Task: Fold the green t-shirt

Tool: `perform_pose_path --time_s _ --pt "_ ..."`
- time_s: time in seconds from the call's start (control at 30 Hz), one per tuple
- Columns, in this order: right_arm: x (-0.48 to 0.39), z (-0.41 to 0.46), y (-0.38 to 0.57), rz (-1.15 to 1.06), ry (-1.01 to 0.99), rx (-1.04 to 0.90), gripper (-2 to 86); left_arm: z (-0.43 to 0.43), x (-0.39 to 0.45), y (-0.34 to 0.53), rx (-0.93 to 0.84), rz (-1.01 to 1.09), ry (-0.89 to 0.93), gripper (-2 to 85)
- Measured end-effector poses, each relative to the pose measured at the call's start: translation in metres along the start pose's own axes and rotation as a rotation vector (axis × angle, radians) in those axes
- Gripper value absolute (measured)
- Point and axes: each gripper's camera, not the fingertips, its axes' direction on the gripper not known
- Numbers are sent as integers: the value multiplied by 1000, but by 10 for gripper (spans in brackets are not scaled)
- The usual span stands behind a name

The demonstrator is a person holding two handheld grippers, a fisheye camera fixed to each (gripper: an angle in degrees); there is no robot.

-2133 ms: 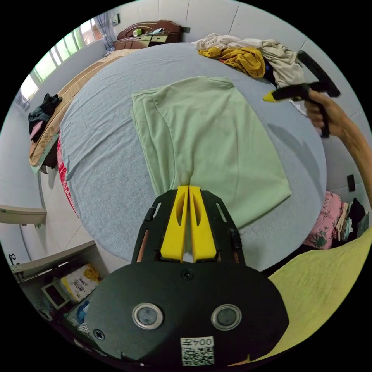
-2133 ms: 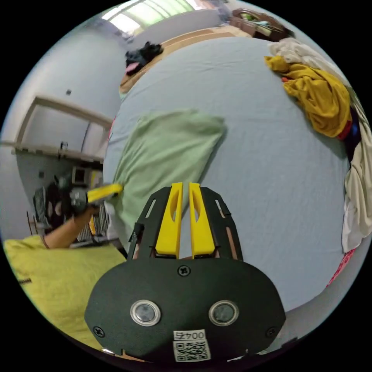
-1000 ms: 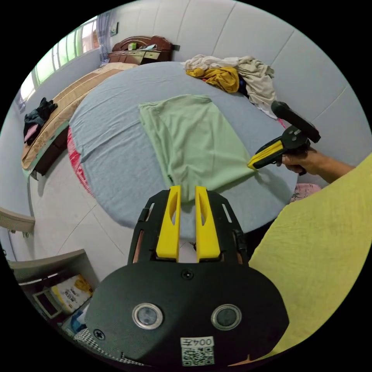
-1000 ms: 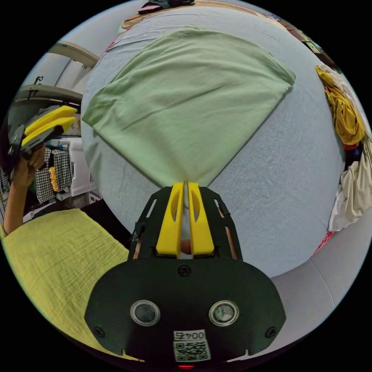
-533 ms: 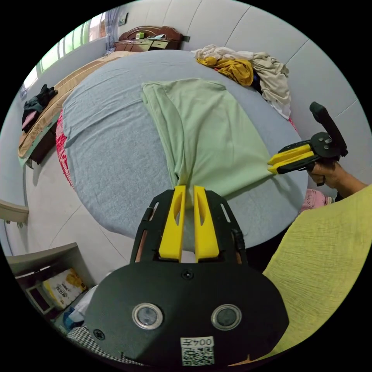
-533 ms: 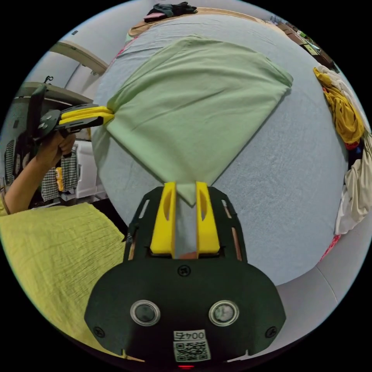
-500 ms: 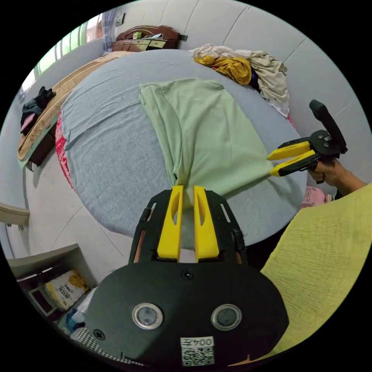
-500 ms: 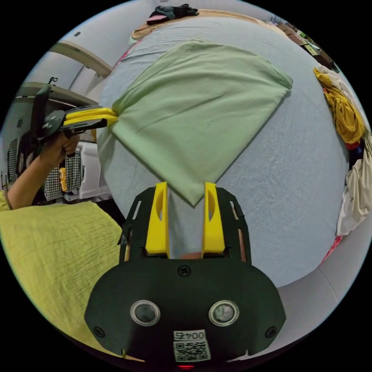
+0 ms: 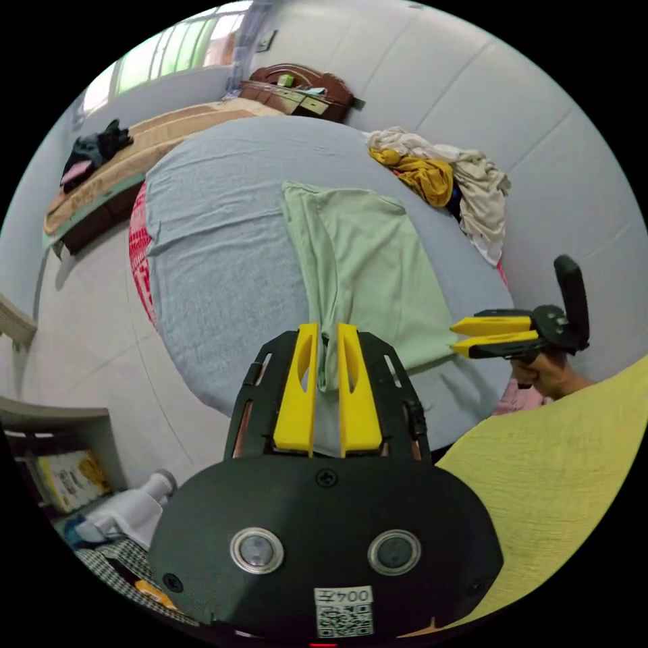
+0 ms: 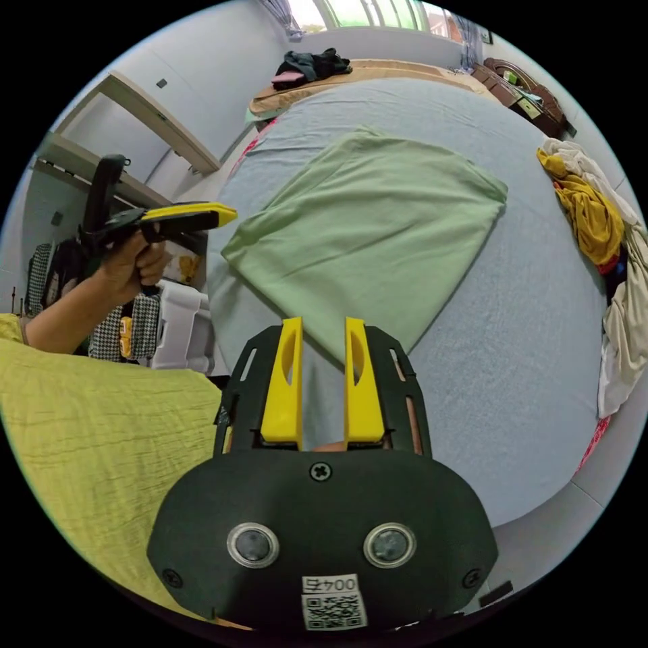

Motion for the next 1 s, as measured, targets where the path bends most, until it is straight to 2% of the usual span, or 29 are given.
perform_pose_path --time_s 0.2,0.63,0.8,1.0 --pt "4 8 10 50 20 -34 98 17 -16 -29 -68 -53 59 82" --pt "-21 21 9 33 66 -104 87 43 -14 -55 -159 -35 -47 73" --pt "-18 18 11 56 47 -111 75 52 -13 -56 -178 48 -138 24" --pt "-15 13 20 80 14 -78 65 59 -37 -49 -141 4 -17 14"
